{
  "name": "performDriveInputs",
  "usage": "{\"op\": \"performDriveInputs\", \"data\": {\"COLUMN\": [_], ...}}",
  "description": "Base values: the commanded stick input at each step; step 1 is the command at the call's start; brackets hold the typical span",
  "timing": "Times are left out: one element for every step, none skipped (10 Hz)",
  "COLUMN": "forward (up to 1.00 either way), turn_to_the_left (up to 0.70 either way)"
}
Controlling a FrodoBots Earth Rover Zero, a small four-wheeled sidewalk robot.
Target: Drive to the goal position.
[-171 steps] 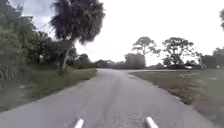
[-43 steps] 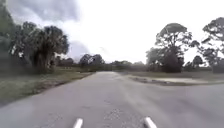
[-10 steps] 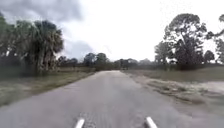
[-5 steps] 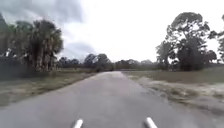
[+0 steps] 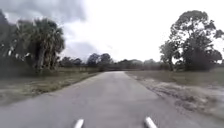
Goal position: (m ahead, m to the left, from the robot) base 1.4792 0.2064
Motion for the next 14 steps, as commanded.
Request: {"op": "performDriveInputs", "data": {"forward": [0.85, 0.85, 0.85, 0.85, 0.85, 0.85, 0.85, 0.85, 0.85, 0.85, 0.85, 0.85, 0.85, 0.85], "turn_to_the_left": [0.00, 0.00, 0.00, 0.00, 0.00, 0.00, 0.00, 0.00, 0.00, 0.00, 0.00, 0.00, 0.00, 0.00]}}
